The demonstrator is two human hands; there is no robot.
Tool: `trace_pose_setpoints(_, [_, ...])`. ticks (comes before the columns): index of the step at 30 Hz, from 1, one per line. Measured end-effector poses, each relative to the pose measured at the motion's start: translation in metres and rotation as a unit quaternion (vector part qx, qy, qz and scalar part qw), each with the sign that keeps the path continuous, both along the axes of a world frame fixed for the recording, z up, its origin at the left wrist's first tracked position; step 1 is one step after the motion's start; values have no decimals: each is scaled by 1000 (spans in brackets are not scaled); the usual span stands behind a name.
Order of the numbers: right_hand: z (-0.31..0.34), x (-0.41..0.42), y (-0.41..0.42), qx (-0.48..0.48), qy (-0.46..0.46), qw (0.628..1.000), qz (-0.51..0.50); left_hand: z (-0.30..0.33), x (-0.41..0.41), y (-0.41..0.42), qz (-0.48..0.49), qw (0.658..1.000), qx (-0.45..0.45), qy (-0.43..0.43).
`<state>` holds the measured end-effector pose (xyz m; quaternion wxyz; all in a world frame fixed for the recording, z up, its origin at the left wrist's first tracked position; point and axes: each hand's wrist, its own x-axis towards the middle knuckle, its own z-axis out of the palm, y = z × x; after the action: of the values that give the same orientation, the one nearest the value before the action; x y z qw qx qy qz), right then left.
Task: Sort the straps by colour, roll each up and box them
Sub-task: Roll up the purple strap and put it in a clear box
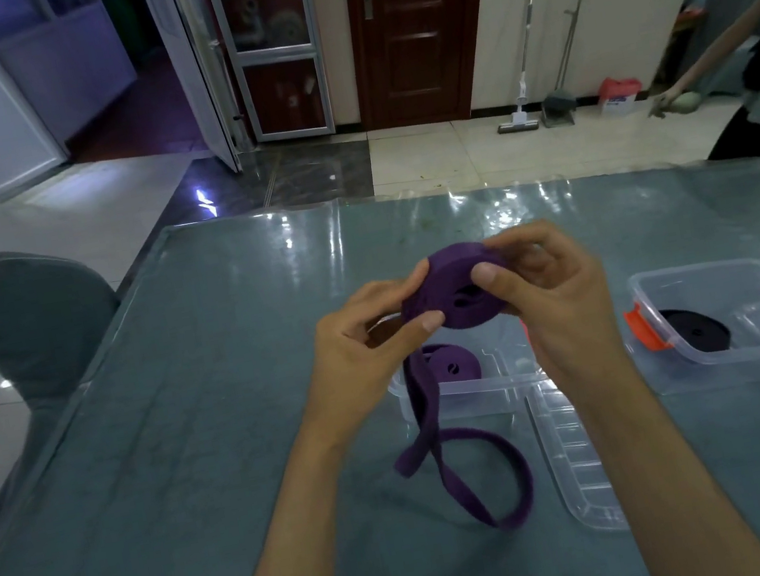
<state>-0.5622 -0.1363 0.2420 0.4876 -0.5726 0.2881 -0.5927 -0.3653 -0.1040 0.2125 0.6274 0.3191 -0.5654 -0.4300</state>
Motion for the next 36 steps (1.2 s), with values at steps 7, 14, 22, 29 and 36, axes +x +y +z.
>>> trace_pose_setpoints(7, [2,-6,2,14,54,998,24,9,-4,0,76,996,-21,32])
trace_pose_setpoints(14, [-1,-3,6,3,51,998,29,14,7,0,70,995,-50,-52])
trace_pose_setpoints(22, [0,5,9,16,-10,999,33,8,11,-1,19,1000,6,-15])
trace_pose_setpoints(29, [1,4,10,-6,37,999,-20,0,-1,2,67,996,29,43])
trace_pose_setpoints(36, [-5,0,9,29,55,997,51,-1,1,1,117,993,-6,28])
